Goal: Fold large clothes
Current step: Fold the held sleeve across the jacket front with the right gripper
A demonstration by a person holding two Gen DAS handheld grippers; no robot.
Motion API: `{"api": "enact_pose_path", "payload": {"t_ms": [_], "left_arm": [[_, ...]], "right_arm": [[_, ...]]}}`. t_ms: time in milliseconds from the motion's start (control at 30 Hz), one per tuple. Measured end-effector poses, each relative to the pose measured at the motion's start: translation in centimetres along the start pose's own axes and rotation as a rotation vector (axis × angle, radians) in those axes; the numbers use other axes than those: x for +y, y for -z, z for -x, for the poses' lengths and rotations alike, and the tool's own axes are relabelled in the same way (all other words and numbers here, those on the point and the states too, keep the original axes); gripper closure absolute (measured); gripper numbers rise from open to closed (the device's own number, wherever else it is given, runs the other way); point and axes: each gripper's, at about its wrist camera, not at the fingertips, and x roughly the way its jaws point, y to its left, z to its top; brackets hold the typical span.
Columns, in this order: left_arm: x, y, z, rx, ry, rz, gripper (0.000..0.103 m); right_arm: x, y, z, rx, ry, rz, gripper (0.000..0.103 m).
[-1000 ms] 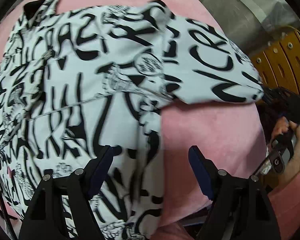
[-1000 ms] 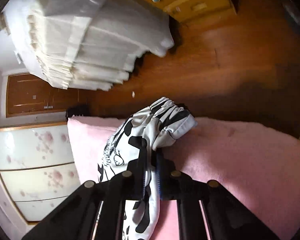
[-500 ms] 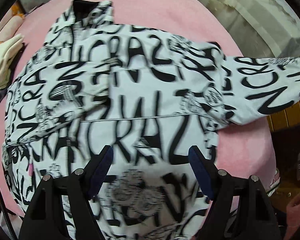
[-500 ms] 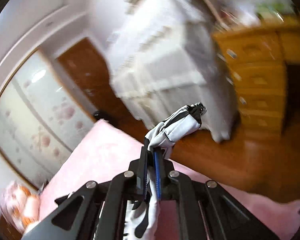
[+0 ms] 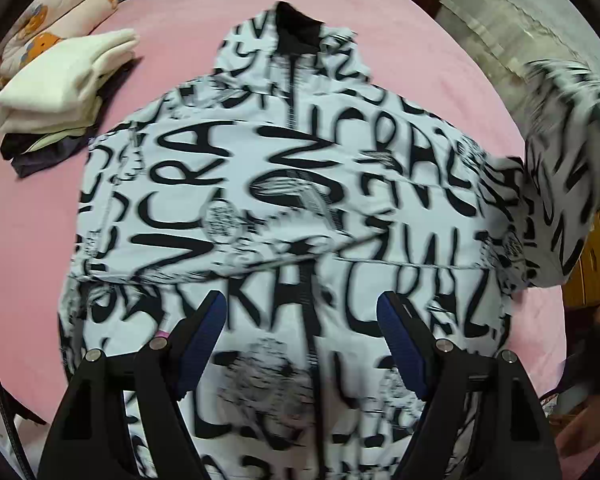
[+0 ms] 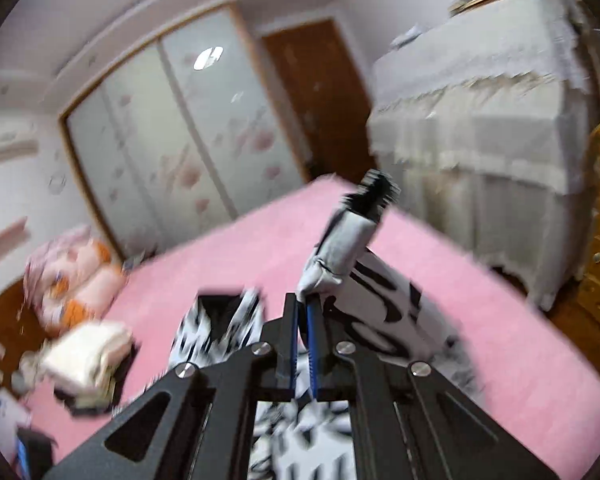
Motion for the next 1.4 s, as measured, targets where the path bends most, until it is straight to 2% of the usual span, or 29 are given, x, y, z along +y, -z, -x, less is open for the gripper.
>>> {"api": "enact_pose_path", "payload": {"t_ms": [167, 333, 467, 567, 700, 800, 900, 933, 1033, 1133, 1267, 1400], "left_arm": [[4.7, -0.7, -0.5, 0.004, 0.004, 0.016, 0.027], [8.1, -1.2, -1.9, 0.038, 0.034, 0.017, 0.027], [9.2, -1.7, -3.3, 0.066, 0.051, 0.0, 0.027], [9.3, -2.4, -4.6, 0.092, 0.094, 0.014, 0.027], [8.5, -3.5, -5.9, 0.096, 0.156, 0.026, 0.027], [7.4, -4.4, -6.8, 0.083, 0.214, 0.039, 0.027], [6.3, -5.4, -8.2, 0.091, 0.299, 0.093, 0.027], [5.9, -5.7, -9.0, 0.107, 0.346, 0.136, 0.027], [4.8, -6.1, -11.5, 0.173, 0.425, 0.235, 0.027], [3.2, -6.1, -13.8, 0.212, 0.408, 0.299, 0.029], [1.6, -6.2, -15.4, 0.202, 0.385, 0.335, 0.029], [0.6, -6.8, -16.6, 0.18, 0.372, 0.353, 0.029]], "right_arm": [[6.6, 7.9, -5.3, 0.197, 0.013, 0.157, 0.099], [9.8, 16.0, -10.5, 0.417, 0.015, 0.269, 0.099], [10.9, 20.1, -12.4, 0.535, 0.006, 0.325, 0.095], [11.4, 20.8, -12.4, 0.528, 0.031, 0.36, 0.092], [11.0, 20.4, -12.0, 0.556, -0.001, 0.31, 0.074], [10.4, 19.6, -10.6, 0.558, -0.009, 0.28, 0.071], [10.2, 19.1, -9.0, 0.551, -0.021, 0.286, 0.069], [10.0, 19.1, -8.4, 0.549, -0.019, 0.288, 0.069], [8.8, 18.9, -6.2, 0.549, -0.002, 0.31, 0.068], [6.7, 19.3, -4.1, 0.559, 0.054, 0.353, 0.068], [2.8, 19.4, -2.1, 0.591, 0.141, 0.337, 0.068], [-1.4, 18.8, -0.8, 0.593, 0.294, 0.317, 0.068]]}}
